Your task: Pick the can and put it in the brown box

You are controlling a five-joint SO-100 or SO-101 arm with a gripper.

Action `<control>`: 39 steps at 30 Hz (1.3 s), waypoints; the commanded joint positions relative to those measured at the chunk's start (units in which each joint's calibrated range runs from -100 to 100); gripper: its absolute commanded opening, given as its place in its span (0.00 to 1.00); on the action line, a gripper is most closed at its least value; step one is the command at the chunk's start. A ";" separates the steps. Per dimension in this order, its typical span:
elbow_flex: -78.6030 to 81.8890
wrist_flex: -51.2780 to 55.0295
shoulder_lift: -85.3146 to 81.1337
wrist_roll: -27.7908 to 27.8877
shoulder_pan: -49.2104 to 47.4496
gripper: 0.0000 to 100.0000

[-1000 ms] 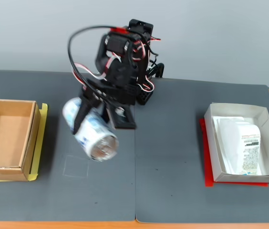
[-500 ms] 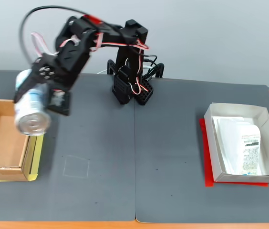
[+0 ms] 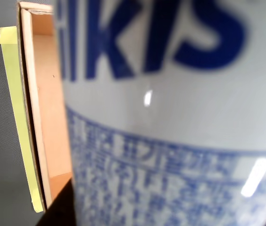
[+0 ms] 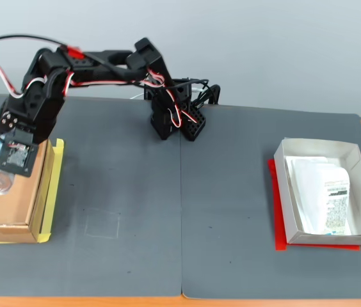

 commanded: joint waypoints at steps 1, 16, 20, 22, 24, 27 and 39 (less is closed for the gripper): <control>-6.26 -1.28 2.71 0.23 0.27 0.11; -8.07 -8.56 10.67 0.28 0.59 0.11; -7.35 -8.04 10.67 0.28 0.27 0.12; -7.17 -7.87 10.67 0.28 0.10 0.17; -7.08 -7.87 10.67 0.28 0.02 0.25; -7.08 -7.87 10.42 0.28 -0.06 0.35; -5.54 -7.78 6.78 -0.14 0.43 0.38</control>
